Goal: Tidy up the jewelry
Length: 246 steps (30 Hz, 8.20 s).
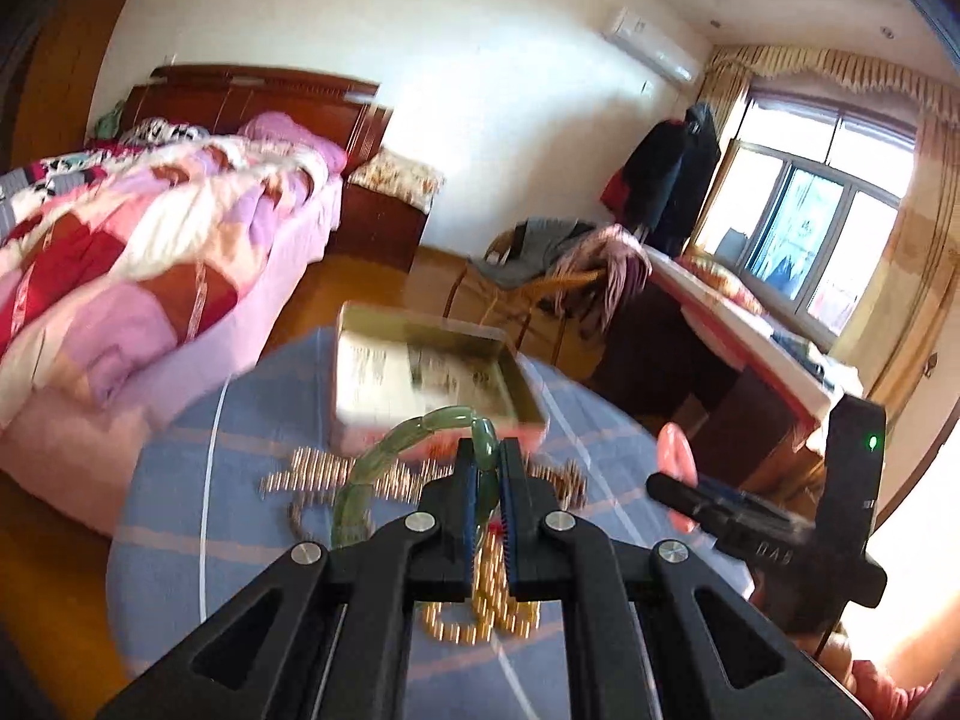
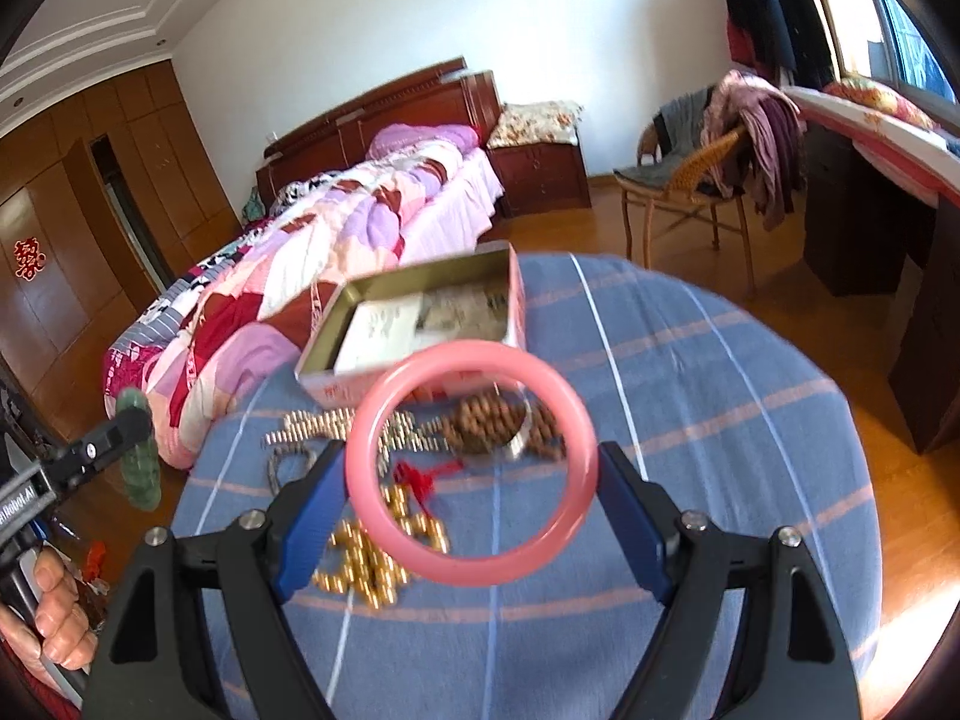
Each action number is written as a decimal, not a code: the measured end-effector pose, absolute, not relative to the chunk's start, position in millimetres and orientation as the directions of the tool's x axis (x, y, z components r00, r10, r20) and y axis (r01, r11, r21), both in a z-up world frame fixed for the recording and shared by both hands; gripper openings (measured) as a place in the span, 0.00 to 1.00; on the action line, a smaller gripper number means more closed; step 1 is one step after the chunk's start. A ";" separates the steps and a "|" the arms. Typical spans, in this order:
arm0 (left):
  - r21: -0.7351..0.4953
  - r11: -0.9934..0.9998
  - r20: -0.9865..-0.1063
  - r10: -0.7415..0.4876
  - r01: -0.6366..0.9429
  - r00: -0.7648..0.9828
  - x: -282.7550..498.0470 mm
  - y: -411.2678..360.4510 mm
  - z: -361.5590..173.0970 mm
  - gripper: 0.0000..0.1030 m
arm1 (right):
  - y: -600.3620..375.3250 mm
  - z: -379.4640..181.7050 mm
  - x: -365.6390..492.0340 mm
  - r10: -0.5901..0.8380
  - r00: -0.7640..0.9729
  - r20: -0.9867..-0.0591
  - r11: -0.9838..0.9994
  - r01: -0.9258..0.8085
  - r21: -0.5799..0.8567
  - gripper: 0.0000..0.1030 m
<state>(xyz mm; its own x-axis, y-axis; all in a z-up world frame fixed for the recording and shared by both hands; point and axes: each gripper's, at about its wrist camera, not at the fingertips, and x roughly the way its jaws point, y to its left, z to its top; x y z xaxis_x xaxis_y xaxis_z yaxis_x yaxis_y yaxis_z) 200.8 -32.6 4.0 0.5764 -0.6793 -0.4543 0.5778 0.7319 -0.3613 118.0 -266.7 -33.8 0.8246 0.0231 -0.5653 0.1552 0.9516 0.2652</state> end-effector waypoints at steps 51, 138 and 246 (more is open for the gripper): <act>-0.073 0.918 -0.646 -0.342 0.391 0.682 291.6 -119.0 -55.6 0.70 | -280.6 -59.9 211.4 -0.047 0.873 -0.485 0.937 0.207 0.282 0.91; -0.118 0.908 -0.635 -0.381 0.403 0.672 148.5 -11.8 -49.4 0.32 | -166.6 -119.7 156.5 -0.001 0.621 -0.784 0.999 -0.034 -0.029 0.24; -0.051 0.928 -0.672 -0.305 0.368 0.675 268.1 -119.1 -75.7 0.57 | -299.5 -58.9 195.8 -0.099 0.846 -0.524 0.917 0.282 0.281 0.56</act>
